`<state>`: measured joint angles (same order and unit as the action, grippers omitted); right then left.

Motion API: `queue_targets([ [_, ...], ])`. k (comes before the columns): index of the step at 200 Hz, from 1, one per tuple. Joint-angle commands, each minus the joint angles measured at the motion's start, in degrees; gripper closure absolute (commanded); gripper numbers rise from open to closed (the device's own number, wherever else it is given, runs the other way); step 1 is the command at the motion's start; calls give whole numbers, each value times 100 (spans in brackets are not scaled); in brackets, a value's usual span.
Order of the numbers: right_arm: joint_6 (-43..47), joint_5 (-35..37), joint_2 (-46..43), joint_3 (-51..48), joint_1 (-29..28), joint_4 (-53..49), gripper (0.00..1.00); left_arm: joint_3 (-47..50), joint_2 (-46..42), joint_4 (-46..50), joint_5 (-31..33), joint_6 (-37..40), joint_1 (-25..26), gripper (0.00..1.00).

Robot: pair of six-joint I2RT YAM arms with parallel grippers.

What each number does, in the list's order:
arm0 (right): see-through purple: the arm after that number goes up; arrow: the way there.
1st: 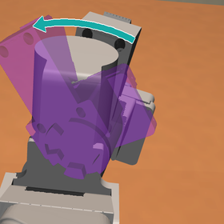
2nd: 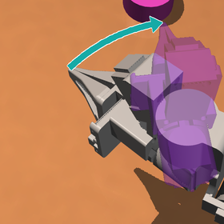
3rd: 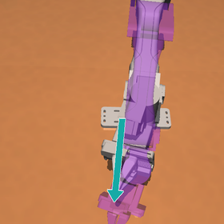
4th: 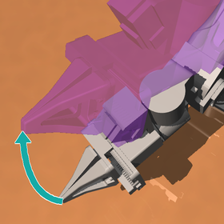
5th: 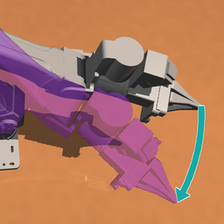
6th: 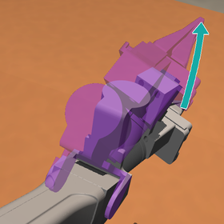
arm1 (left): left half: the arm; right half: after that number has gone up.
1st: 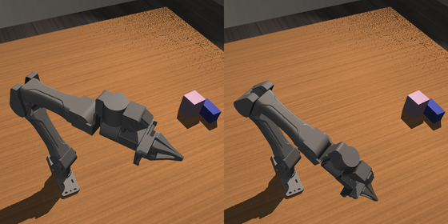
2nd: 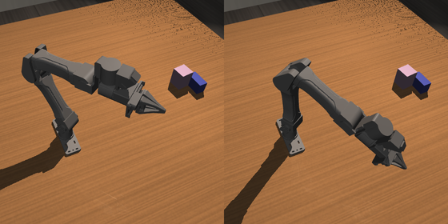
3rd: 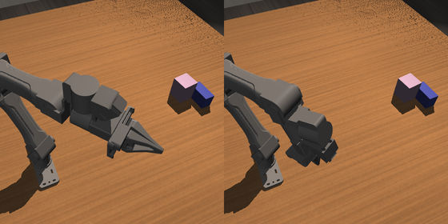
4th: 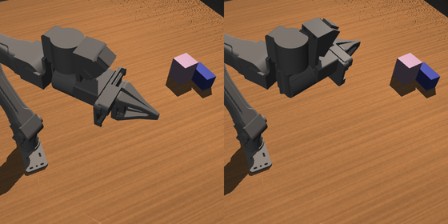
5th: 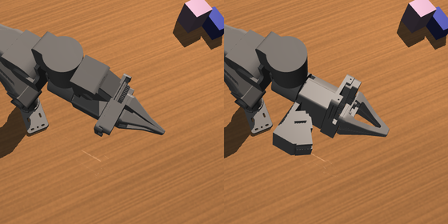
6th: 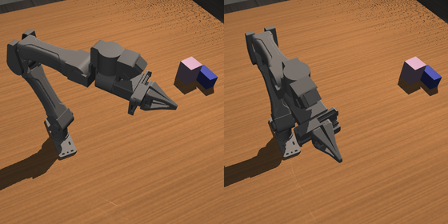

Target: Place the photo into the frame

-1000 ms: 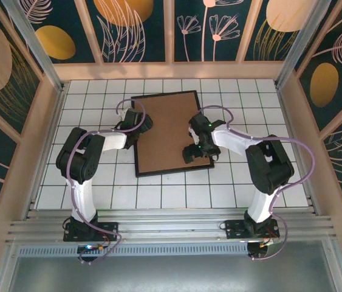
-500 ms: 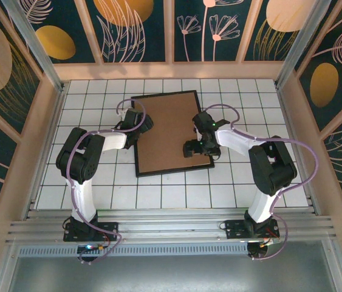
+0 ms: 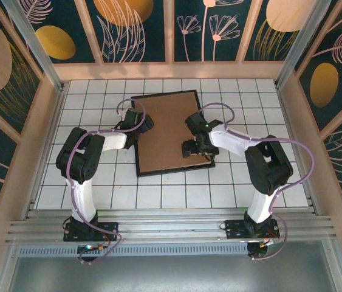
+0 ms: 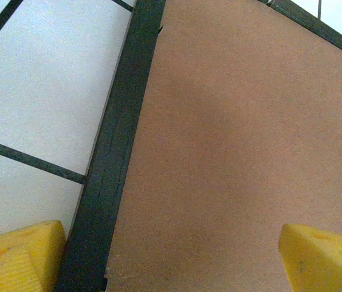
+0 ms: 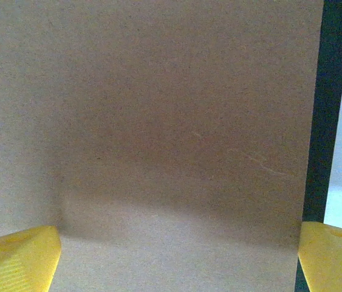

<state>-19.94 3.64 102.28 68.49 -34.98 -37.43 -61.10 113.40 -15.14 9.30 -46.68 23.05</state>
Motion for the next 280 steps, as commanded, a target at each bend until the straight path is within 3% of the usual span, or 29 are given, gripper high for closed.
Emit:
queue_targets([
  [1, -8, -154, -82, 278, -68, 467, 1, -51, -41, 91, -848, -71, 204, 10],
  [56, -71, -1620, -662, -467, 715, 1357, 1, -25, -58, 75, -852, -70, 182, 10],
  [131, 413, -1380, -1184, -836, 1656, 1214, 3, -59, -39, 89, -842, -59, 155, 10],
  [171, 976, -1137, -789, -824, 2247, 1195, 16, -73, -14, 80, -869, -28, 148, 10],
  [239, 1352, -1318, -316, -771, 2291, 972, 40, -161, 47, 116, -910, -21, 139, 10],
  [280, 1453, -1481, -228, -853, 2244, 910, 43, -178, 69, 133, -912, -25, 139, 10],
])
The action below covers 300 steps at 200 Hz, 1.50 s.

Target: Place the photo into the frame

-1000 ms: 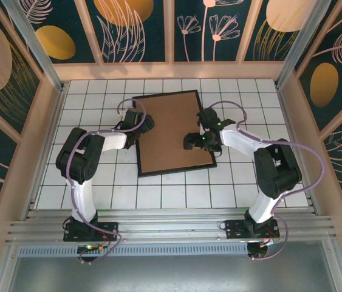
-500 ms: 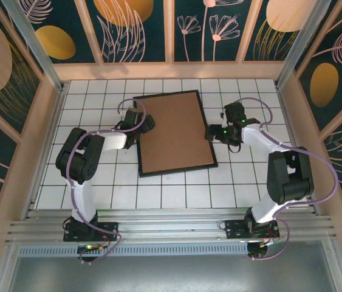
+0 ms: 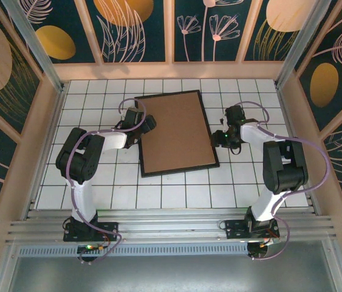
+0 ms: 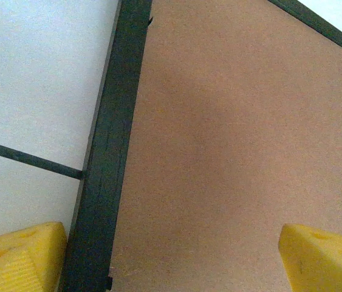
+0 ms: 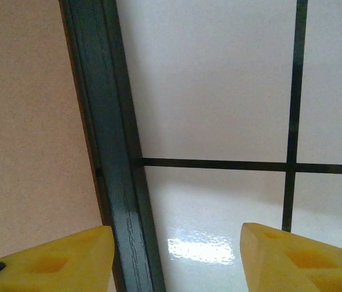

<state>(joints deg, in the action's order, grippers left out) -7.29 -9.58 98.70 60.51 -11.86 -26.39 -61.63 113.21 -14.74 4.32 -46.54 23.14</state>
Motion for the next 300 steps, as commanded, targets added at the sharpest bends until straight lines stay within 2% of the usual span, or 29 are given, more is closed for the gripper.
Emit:
queue_targets([
  [1, 190, -158, 132, -52, -70, -197, 43, -123, 88, 89, -414, -34, 130, 10],
  [85, 250, 22, 153, -132, -83, -269, 43, -122, 87, 95, -408, -36, 134, 10],
  [170, 421, 99, 164, -99, 0, -489, 50, -113, 102, 59, -414, -21, 130, 10],
  [300, 326, -1225, 235, -562, -470, -54, 45, -201, 235, 38, -604, -8, 112, 10],
])
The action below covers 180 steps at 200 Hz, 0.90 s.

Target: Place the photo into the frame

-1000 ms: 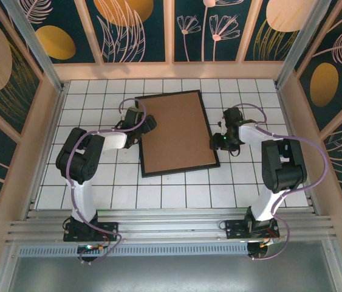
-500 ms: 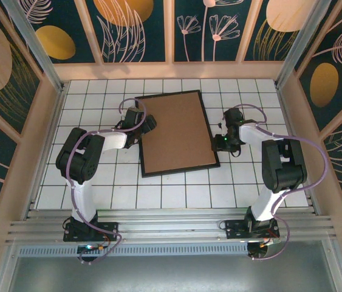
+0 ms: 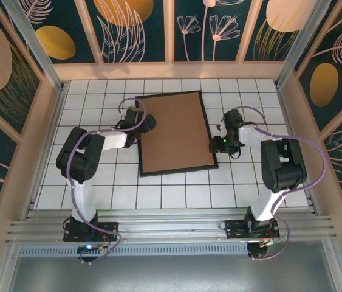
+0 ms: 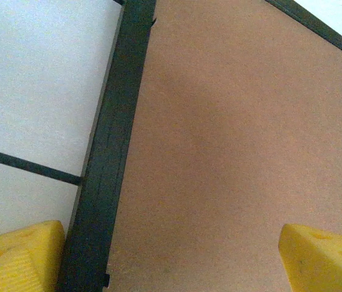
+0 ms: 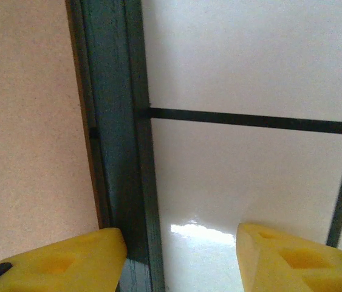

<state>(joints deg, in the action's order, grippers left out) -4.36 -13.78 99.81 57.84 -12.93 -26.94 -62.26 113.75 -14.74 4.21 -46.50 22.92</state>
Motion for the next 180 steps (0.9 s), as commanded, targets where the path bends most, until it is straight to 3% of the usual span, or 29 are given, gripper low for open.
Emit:
queue_targets([
  [1, 32, -812, 125, -302, -361, 7, 45, -137, 181, 35, -595, -10, 134, 11],
  [105, -248, -1733, 168, -142, -590, 634, 38, 131, 207, -225, -756, -219, 269, 12],
  [180, -521, -710, 316, -174, -956, 639, 36, 144, 270, -227, -714, -278, 433, 12],
])
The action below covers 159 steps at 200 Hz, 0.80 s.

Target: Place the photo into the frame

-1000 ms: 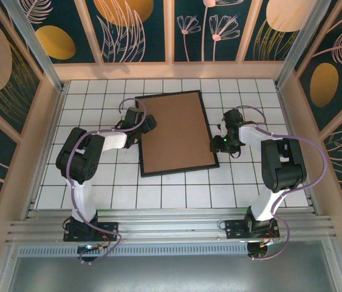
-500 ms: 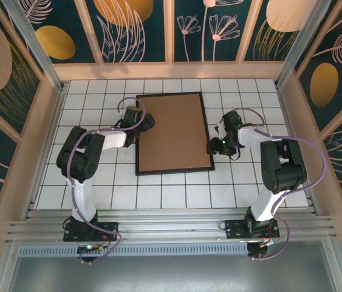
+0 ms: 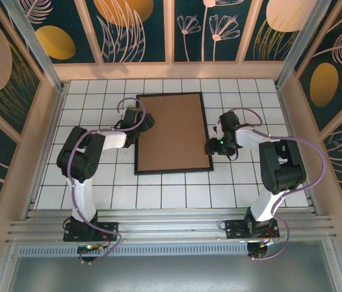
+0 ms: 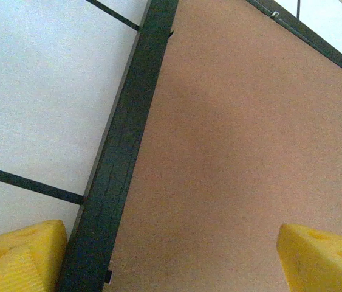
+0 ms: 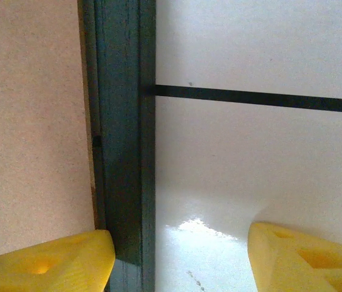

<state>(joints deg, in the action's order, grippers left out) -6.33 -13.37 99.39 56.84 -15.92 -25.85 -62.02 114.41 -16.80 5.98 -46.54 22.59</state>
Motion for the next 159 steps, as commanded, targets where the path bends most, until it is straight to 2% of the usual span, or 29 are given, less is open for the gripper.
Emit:
queue_targets([
  [1, -325, -736, 364, -75, -657, 529, 36, 120, 204, -24, -889, -270, 466, 12],
  [69, -387, 427, 488, 131, -1114, 218, 35, 111, 169, 102, -704, -179, 466, 12],
  [97, -385, 1027, 366, 370, -1290, -42, 31, 120, 143, 177, -608, -122, 465, 12],
  [127, -265, 938, -188, 484, -1115, -239, 28, 114, 74, 281, -455, 0, 407, 11],
  [159, -56, 468, -541, 547, -562, -372, 28, 137, 7, 301, -413, 79, 229, 11],
])
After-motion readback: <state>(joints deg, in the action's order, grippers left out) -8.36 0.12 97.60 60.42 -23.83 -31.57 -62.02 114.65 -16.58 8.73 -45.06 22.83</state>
